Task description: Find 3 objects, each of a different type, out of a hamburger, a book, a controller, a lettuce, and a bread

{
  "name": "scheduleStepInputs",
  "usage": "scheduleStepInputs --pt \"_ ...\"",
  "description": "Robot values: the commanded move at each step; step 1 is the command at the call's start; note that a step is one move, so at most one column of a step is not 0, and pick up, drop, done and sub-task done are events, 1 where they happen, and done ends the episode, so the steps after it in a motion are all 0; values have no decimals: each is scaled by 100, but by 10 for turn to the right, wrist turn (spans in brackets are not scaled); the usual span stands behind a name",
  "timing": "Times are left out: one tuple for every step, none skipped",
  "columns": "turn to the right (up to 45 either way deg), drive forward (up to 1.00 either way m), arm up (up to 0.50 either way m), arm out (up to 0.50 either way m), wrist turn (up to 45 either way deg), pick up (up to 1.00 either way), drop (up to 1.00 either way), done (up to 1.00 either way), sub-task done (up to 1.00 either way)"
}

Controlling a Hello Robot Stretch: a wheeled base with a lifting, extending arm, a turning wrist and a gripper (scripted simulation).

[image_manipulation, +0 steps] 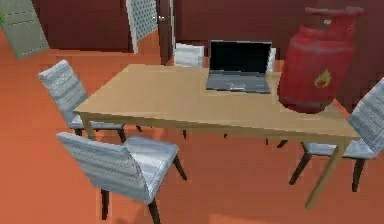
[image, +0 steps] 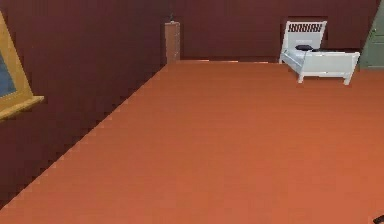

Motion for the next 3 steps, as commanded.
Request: scheduleStepInputs --pt "60 0 0 0 0 0 0 0 0" --pt "0 85 0 0 0 0 0 0 0" --pt "450 0 0 0 0 0 0 0 0"
